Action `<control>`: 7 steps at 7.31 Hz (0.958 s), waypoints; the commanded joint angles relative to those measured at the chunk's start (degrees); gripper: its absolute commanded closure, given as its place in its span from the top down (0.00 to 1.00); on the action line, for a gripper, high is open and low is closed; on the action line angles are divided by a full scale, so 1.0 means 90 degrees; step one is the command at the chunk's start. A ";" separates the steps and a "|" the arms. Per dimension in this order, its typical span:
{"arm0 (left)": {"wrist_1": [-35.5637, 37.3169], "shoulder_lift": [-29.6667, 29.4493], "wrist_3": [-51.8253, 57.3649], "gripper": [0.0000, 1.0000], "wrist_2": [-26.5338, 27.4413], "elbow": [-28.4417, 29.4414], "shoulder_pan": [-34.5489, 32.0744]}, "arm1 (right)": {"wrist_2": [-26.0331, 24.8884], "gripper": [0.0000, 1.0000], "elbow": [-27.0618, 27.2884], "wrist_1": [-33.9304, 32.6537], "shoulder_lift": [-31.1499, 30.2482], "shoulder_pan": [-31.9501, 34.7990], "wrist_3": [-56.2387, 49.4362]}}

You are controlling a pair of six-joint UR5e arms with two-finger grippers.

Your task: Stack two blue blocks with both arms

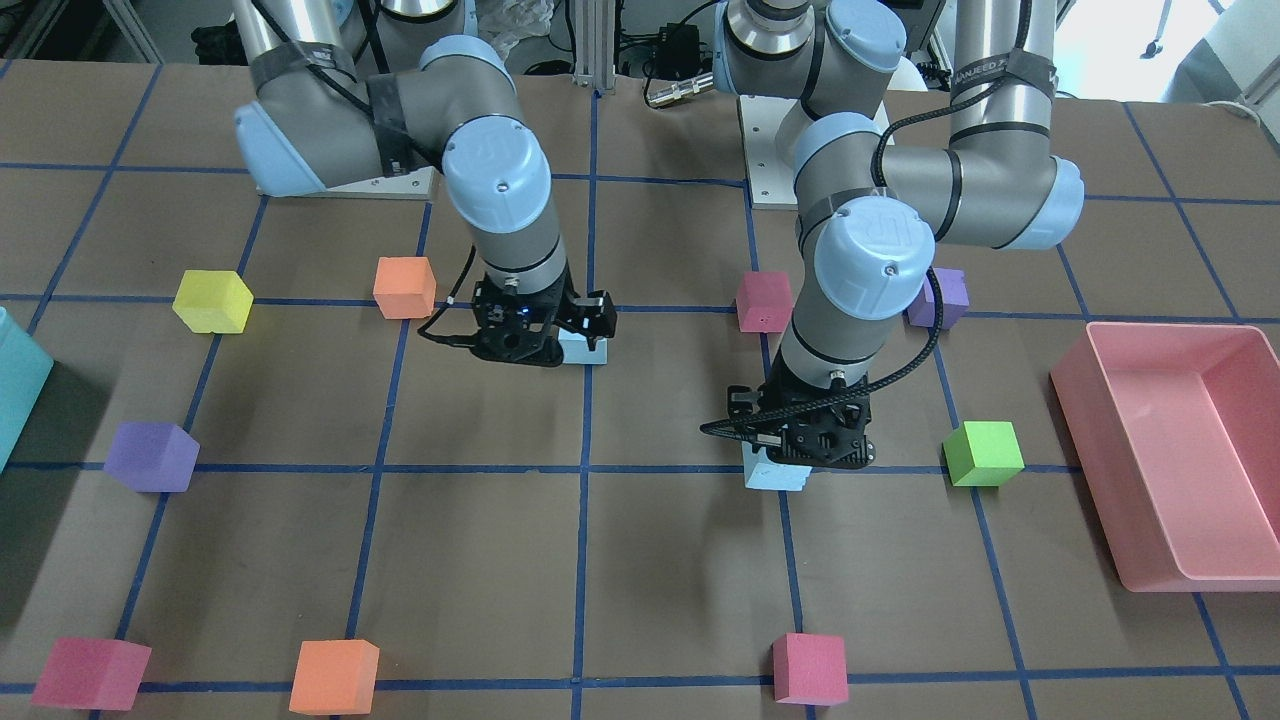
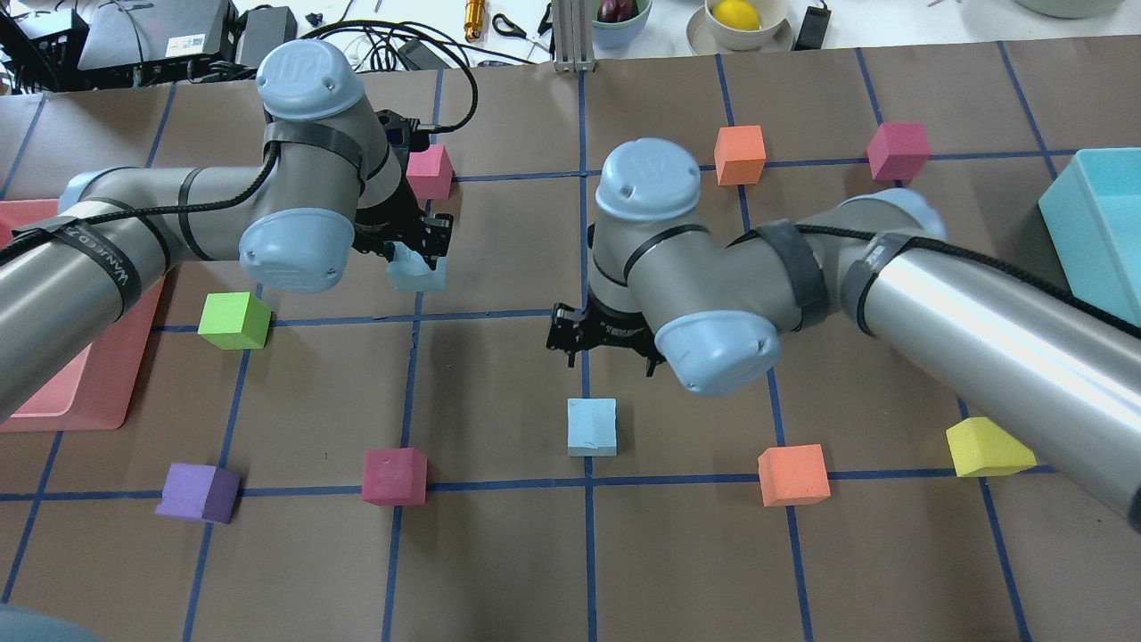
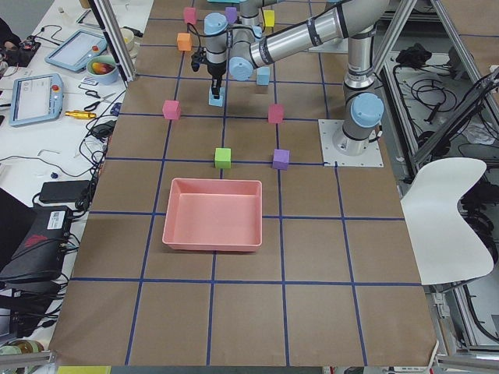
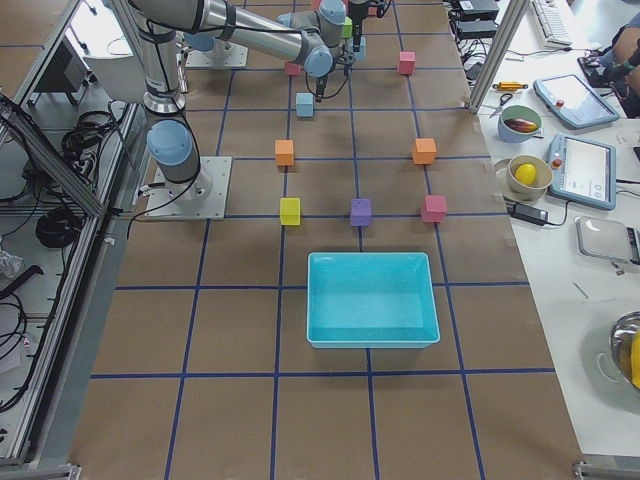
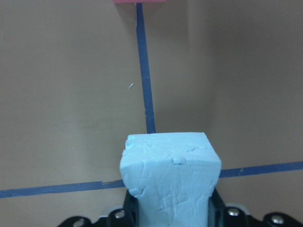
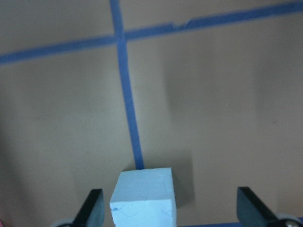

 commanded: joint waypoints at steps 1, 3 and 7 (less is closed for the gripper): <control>-0.0229 0.0255 -0.0737 0.00 0.0067 -0.0107 -0.0833 | -0.0238 1.00 -0.0399 0.0225 -0.0125 -0.0980 -0.0840; -0.0260 0.0421 -0.1624 0.00 -0.0126 -0.0341 -0.1420 | -0.0626 1.00 -0.0963 0.1049 -0.0321 -0.1286 -0.1300; -0.0259 0.0256 -0.2859 0.00 -0.0313 -0.0468 -0.2487 | -0.0678 1.00 -0.1699 0.1983 -0.0700 -0.1804 -0.1761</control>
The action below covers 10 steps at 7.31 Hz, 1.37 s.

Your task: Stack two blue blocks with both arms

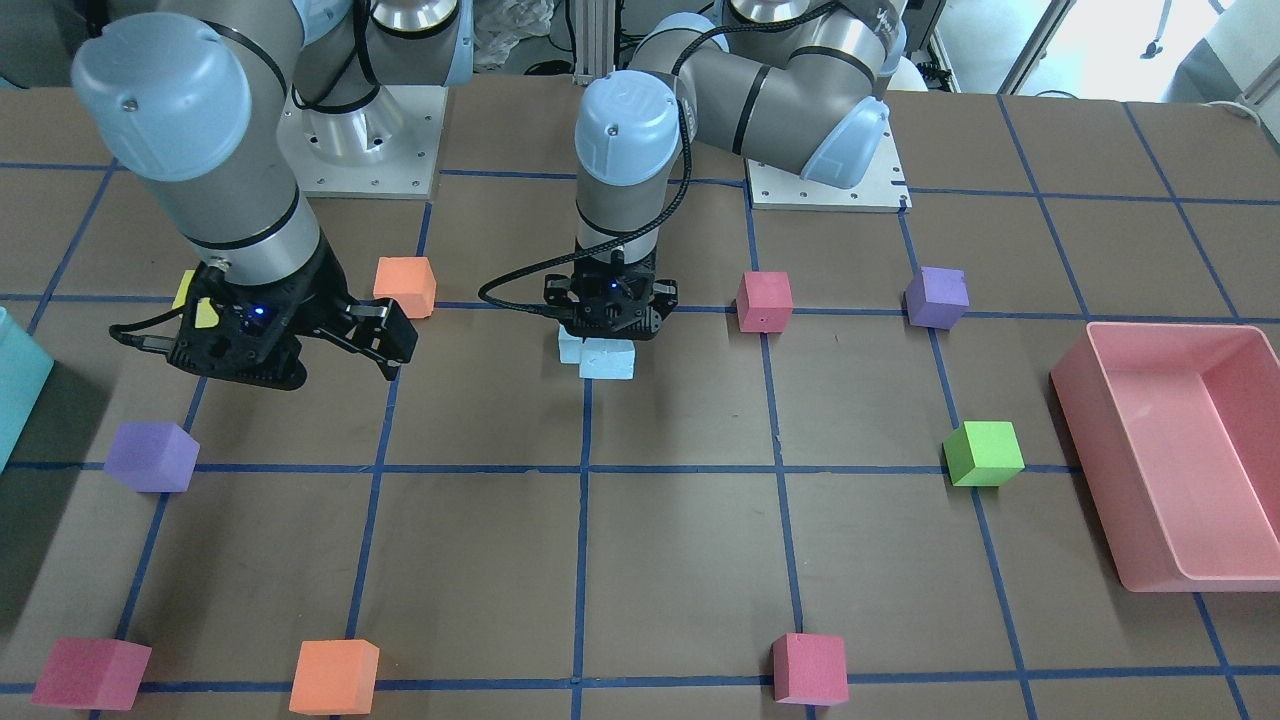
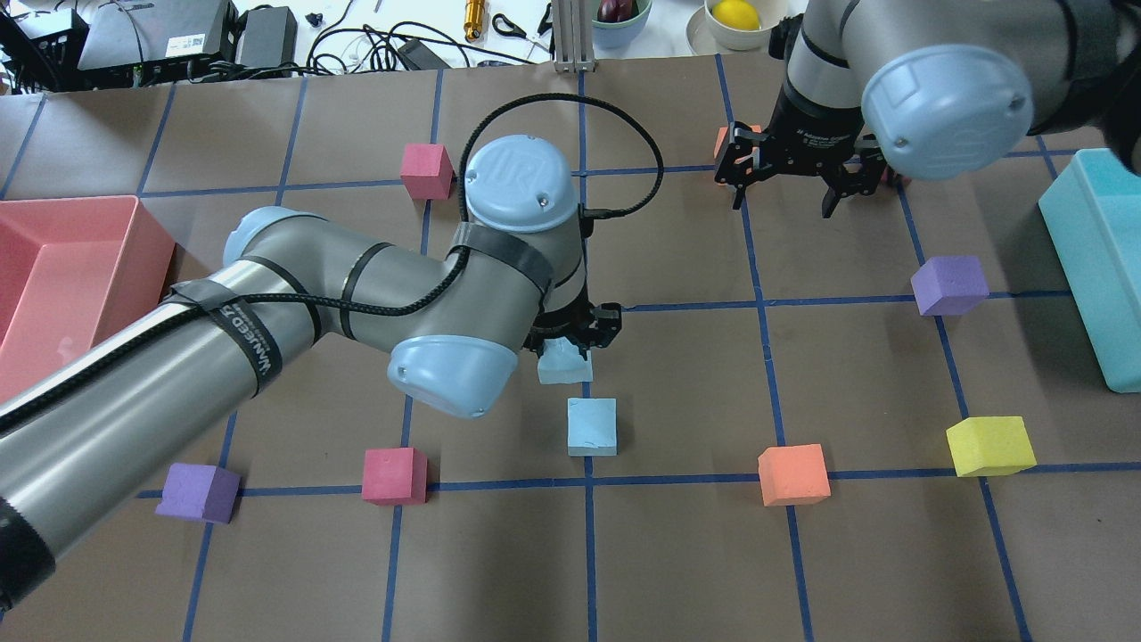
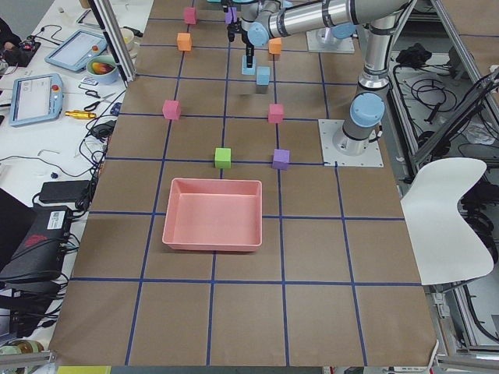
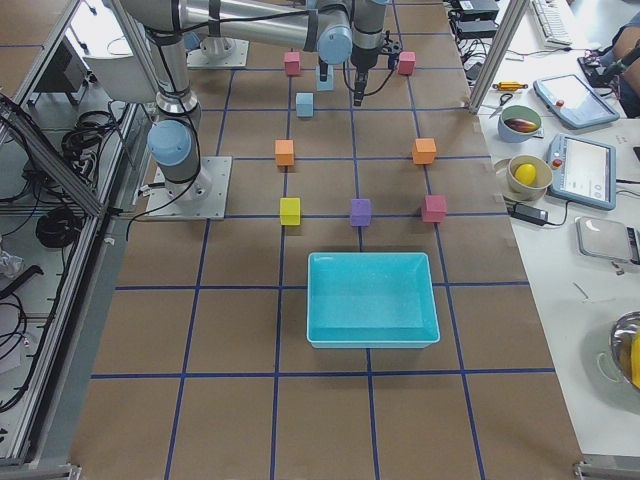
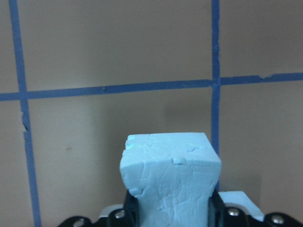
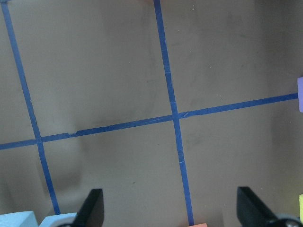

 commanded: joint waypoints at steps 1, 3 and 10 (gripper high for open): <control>0.0010 0.0141 -0.0291 0.00 -0.0037 -0.0303 -0.0225 | 0.0011 1.00 -0.0019 0.0326 -0.0280 -0.0053 -0.0179; 0.0069 0.0250 -0.0283 0.00 -0.0085 -0.0530 -0.0235 | 0.0002 1.00 -0.0077 0.0377 -0.0281 -0.0111 -0.0480; 0.0089 0.0279 -0.0312 0.00 -0.0398 -0.0500 -0.0235 | -0.0057 1.00 -0.0077 0.0983 -0.0632 -0.0414 -0.2221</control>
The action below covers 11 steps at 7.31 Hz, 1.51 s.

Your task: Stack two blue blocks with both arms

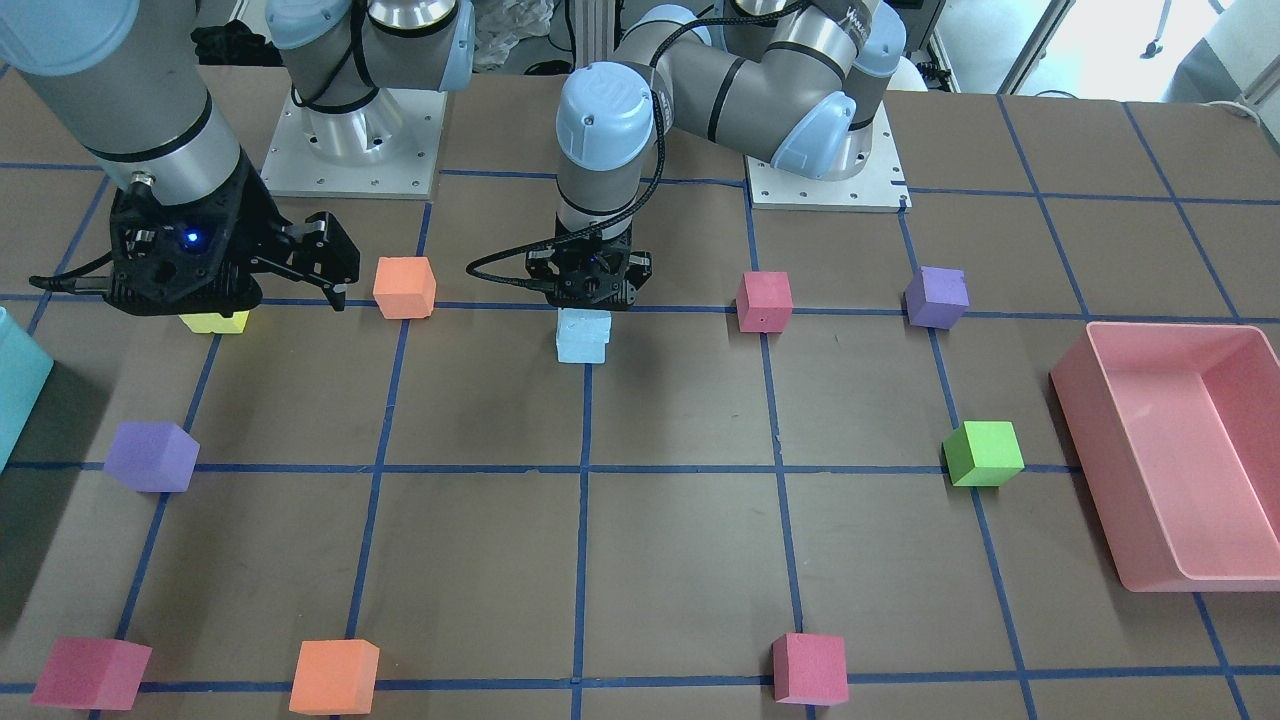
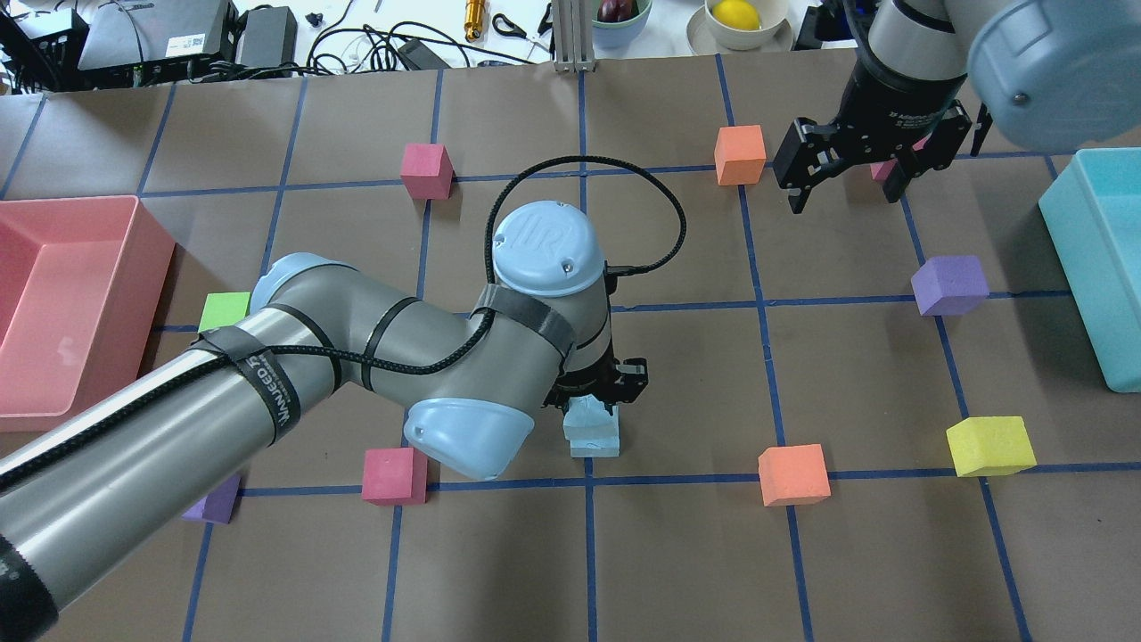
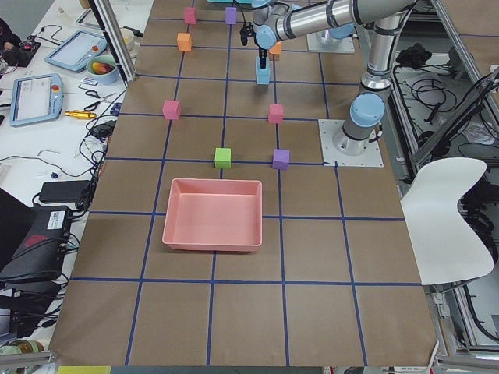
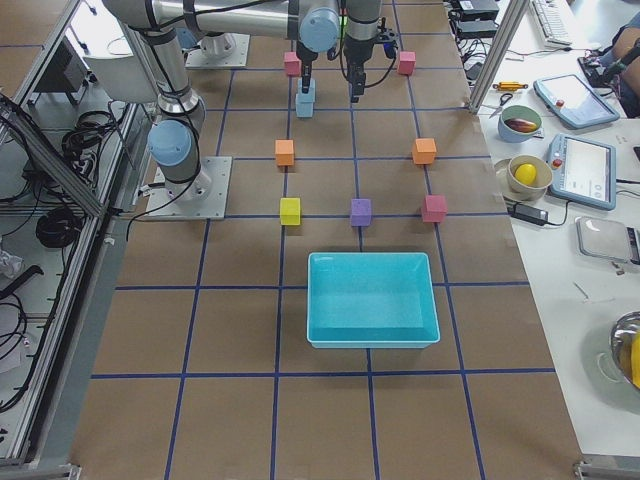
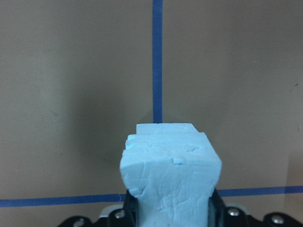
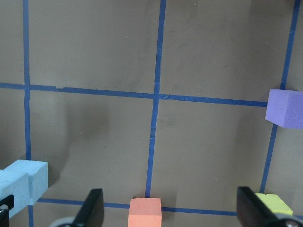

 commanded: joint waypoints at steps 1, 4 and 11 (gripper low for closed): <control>-0.0020 0.0062 0.0010 0.00 0.0002 -0.0002 -0.0001 | -0.0008 1.00 0.0010 0.0102 -0.0119 -0.0008 -0.0148; -0.0030 -0.0113 0.0000 0.00 -0.0027 -0.0002 -0.0010 | 0.0002 1.00 0.0020 0.0092 -0.0139 0.0031 -0.0031; -0.0670 0.0762 0.0707 1.00 -0.0067 0.0514 0.0542 | 0.0002 1.00 0.0040 0.0082 -0.0149 0.0051 0.0379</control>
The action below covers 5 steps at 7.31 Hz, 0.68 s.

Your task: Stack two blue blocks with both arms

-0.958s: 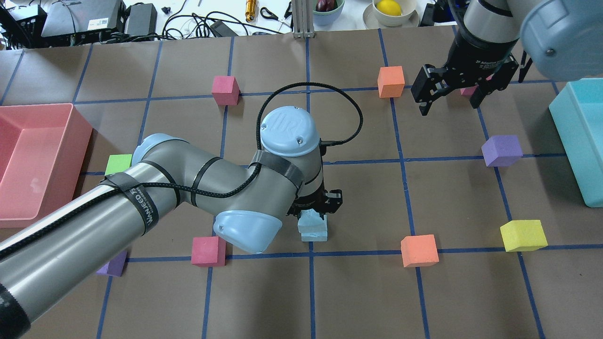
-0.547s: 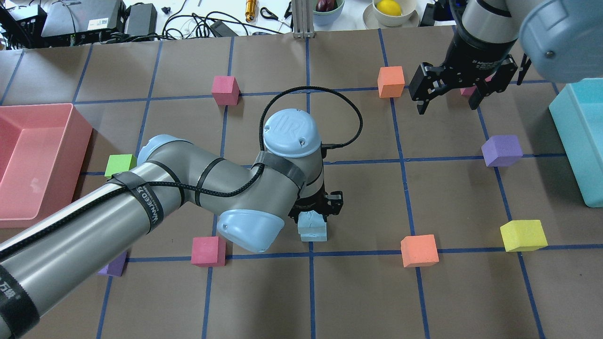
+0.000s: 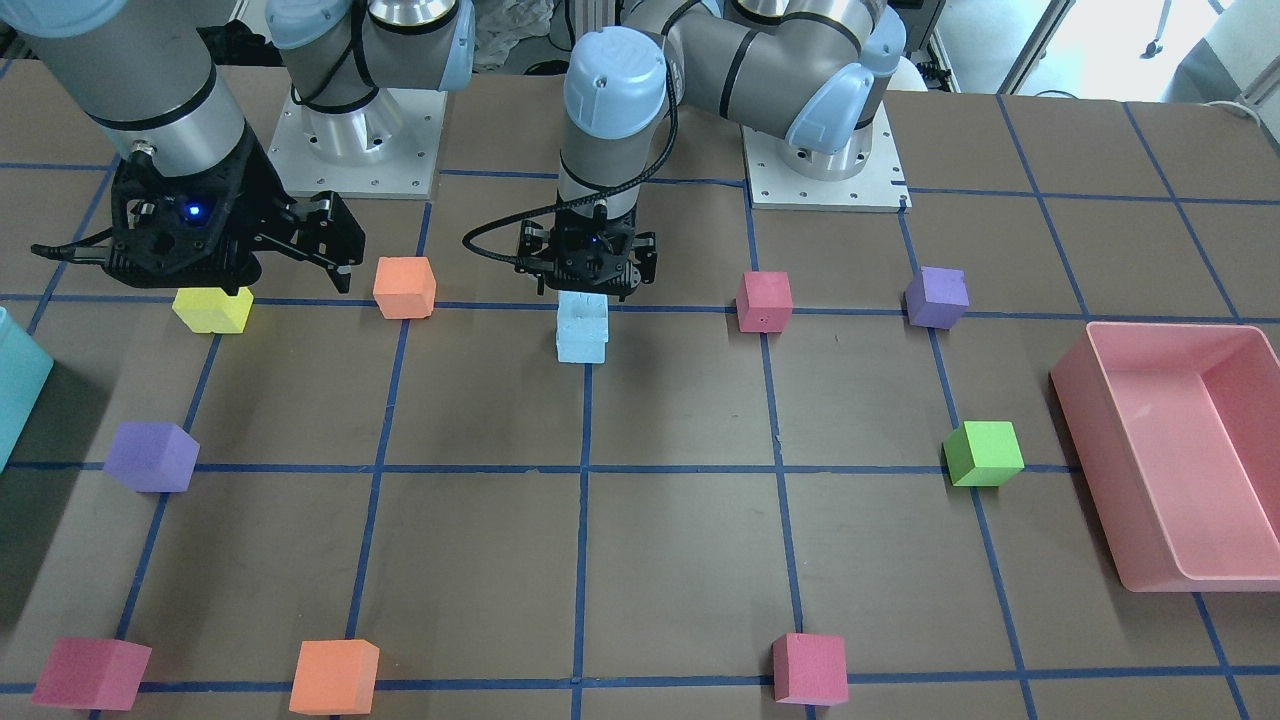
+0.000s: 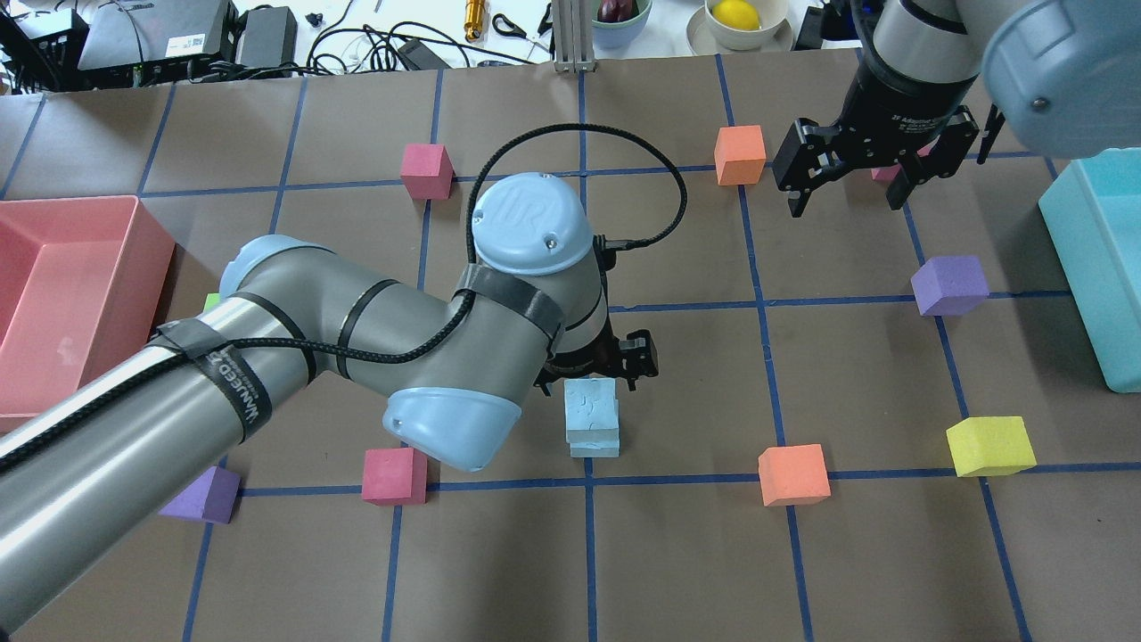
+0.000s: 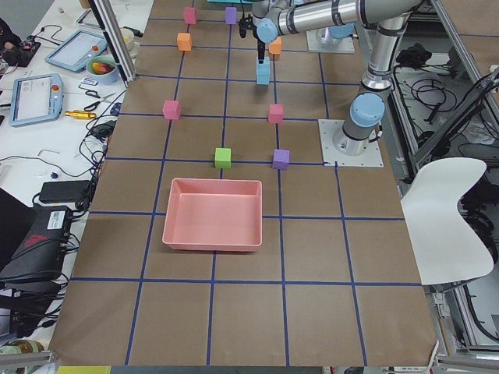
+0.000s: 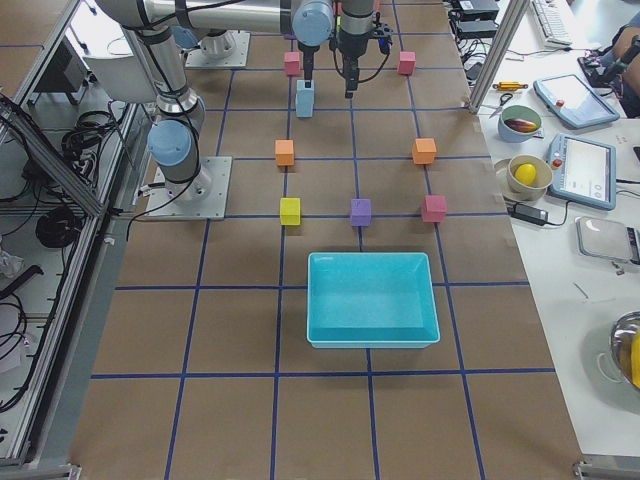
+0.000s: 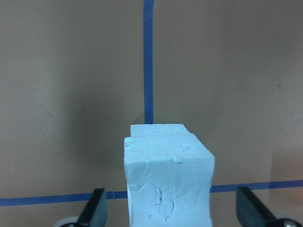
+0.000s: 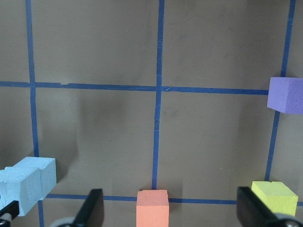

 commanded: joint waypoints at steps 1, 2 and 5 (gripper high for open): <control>-0.0794 0.0666 0.1306 1.00 0.0469 0.0378 0.0976 | -0.0036 1.00 0.0002 0.0010 0.0011 0.0009 -0.0024; -0.1223 0.0949 0.2339 1.00 0.0667 0.0564 0.1679 | -0.0027 1.00 0.0002 0.0000 0.0011 -0.0001 -0.0034; -0.2122 0.1245 0.3268 1.00 0.0708 0.1373 0.2846 | -0.0027 1.00 0.0002 0.0000 0.0011 -0.0001 -0.0034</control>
